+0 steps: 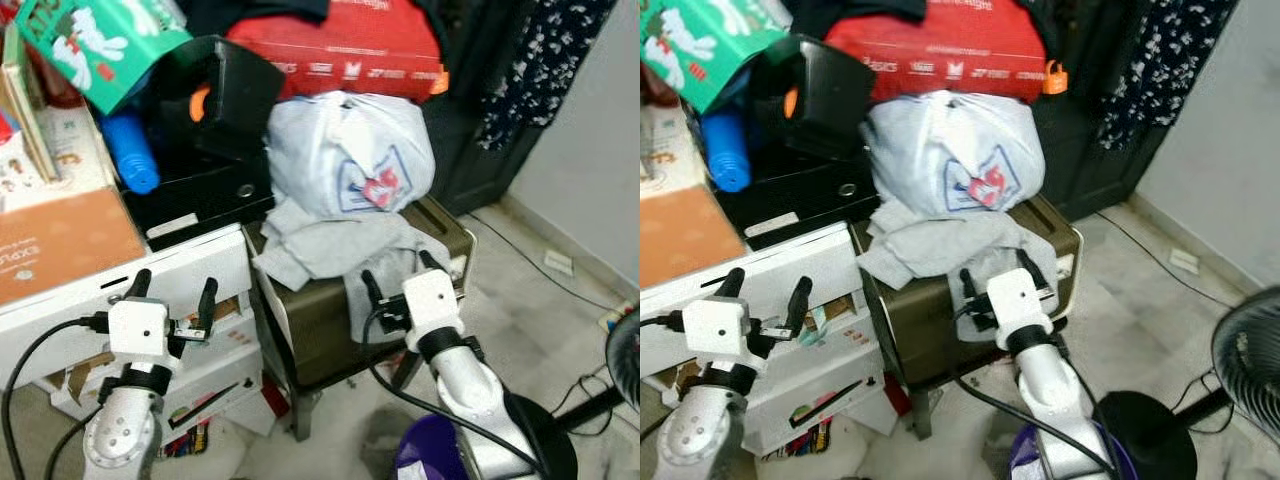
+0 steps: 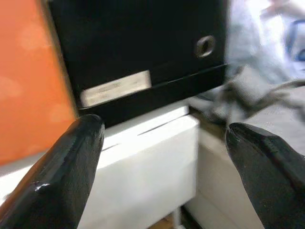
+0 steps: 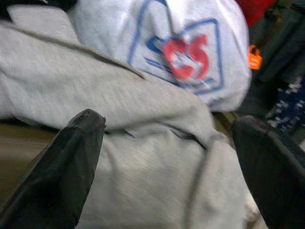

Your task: Clean up the room

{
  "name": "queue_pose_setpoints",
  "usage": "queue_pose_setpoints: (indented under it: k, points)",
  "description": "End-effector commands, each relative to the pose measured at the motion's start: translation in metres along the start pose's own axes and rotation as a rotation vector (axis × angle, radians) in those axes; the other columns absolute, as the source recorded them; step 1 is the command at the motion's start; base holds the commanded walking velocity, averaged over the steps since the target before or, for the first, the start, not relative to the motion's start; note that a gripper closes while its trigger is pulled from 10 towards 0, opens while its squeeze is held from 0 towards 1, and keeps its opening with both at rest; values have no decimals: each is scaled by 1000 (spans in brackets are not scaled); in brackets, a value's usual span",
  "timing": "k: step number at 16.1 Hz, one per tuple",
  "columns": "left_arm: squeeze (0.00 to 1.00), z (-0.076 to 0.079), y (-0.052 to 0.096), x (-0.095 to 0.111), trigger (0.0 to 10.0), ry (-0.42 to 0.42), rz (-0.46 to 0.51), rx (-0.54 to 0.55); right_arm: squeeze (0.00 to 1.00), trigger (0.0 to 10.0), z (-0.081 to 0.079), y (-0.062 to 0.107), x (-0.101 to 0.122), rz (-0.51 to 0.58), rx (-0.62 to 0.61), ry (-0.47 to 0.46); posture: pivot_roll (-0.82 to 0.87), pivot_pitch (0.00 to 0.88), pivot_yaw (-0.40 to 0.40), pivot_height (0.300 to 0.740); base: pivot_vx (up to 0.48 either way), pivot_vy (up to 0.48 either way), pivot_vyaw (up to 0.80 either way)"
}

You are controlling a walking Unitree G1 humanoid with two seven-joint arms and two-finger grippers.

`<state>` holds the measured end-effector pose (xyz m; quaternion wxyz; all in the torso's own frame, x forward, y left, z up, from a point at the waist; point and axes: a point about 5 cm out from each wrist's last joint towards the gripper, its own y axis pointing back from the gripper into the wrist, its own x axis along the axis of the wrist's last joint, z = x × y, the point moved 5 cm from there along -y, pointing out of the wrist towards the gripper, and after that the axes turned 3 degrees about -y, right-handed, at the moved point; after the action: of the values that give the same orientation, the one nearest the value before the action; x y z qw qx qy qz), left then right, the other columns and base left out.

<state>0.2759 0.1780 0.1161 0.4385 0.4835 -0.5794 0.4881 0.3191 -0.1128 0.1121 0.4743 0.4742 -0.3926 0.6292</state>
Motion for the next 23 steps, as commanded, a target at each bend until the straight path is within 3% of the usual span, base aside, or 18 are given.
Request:
queue_pose_setpoints:
  k: [1, 6, 9, 11, 16, 17, 23]
  points:
    - [0, 4, 0, 3, 10000, -7, 11, -12, 0, 10000, 0, -6, 6, 24, 9, 6, -29, 79, -51, 740, 0, 0, 0]
    - [0, 10, -14, 19, 10000, -37, 63, -5, 0, 10000, 10, -17, 20, 62, -12, 4, -40, 89, -50, 740, 0, 0, 0]
    - [0, 11, -21, 25, 10000, -43, 80, 0, 0, 10000, 1, -22, 33, 101, 21, 11, -29, 103, -45, 740, 0, 0, 0]
    - [0, 14, -20, 22, 10000, -36, 69, -1, 0, 10000, -6, -23, 36, 111, 40, 25, -36, 110, -47, 740, 0, 0, 800]
    - [0, 38, -17, 13, 10000, 9, 33, -70, 0, 10000, -7, -24, 29, 95, 46, 14, -33, 90, -43, 740, 0, 0, 800]
    - [0, 42, -18, 13, 10000, -13, 40, -95, 0, 10000, -9, -24, 27, 89, 46, 13, -32, 81, -41, 740, 0, 0, 800]
    - [0, 38, -17, 10, 10000, 11, 17, -132, 0, 10000, -8, -22, 20, 71, 30, -2, -18, 54, -32, 740, 0, 0, 788]
